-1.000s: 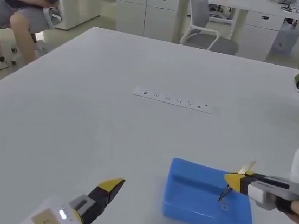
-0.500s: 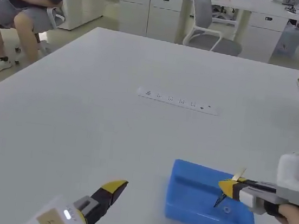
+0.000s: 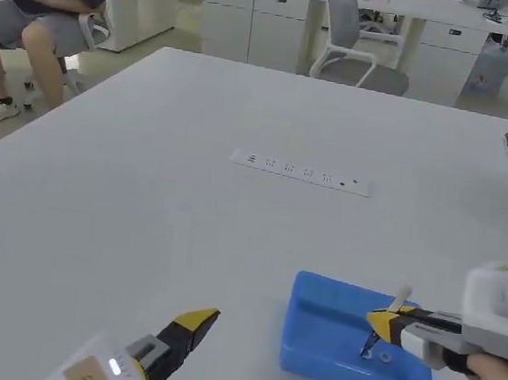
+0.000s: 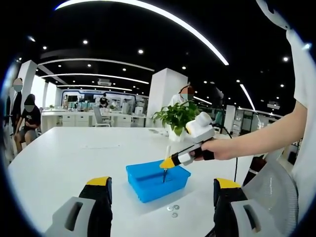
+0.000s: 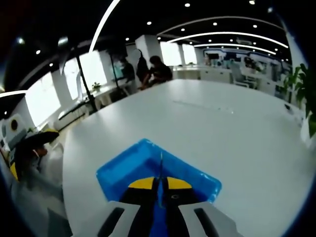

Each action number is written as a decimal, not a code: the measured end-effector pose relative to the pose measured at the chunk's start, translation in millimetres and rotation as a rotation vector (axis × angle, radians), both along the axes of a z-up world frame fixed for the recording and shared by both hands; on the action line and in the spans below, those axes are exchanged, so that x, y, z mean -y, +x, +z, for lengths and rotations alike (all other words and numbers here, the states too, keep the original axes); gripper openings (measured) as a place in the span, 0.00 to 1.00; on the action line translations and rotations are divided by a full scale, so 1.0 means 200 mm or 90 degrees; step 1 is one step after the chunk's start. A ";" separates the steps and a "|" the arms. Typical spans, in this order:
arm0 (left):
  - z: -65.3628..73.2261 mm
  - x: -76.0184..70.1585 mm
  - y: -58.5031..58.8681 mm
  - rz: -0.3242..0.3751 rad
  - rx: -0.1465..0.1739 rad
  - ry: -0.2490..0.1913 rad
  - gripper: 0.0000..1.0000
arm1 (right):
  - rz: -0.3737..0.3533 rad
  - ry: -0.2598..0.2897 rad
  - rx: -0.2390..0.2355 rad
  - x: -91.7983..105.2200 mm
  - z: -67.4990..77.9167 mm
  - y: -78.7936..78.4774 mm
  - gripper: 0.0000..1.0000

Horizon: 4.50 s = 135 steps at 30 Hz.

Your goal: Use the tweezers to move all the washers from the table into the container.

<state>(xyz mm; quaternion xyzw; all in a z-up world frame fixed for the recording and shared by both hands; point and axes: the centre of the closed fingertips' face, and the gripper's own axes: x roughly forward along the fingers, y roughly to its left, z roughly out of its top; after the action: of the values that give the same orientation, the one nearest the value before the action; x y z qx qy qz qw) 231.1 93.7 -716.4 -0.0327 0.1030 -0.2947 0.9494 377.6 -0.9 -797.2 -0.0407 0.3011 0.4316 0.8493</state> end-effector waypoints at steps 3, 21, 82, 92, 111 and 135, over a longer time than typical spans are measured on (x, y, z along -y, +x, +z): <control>0.00 0.00 0.00 0.002 0.000 -0.003 0.86 | -0.003 0.012 0.010 0.01 0.03 0.00 0.04; -0.01 0.00 0.00 -0.002 -0.006 0.006 0.84 | 0.029 0.152 0.010 -0.13 0.32 -0.31 0.04; -0.04 0.01 -0.01 -0.011 -0.019 0.025 0.80 | 0.086 0.031 0.012 -0.16 -0.03 -0.58 0.03; -0.04 0.03 -0.02 -0.023 -0.023 0.027 0.80 | 0.028 0.087 0.013 -0.06 0.15 -0.52 0.03; -0.04 0.03 -0.02 -0.021 -0.021 0.031 0.80 | -0.048 0.146 0.033 0.01 0.37 -0.40 0.03; -0.04 0.03 -0.03 -0.035 -0.020 0.018 0.79 | -0.034 0.114 0.050 -0.09 0.39 -0.17 0.03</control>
<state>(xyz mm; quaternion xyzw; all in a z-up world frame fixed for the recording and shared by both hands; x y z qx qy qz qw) 224.2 86.7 -724.0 -0.0211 0.1229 -0.3189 0.9395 343.1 18.0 -719.0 0.0268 0.2287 0.4325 0.8717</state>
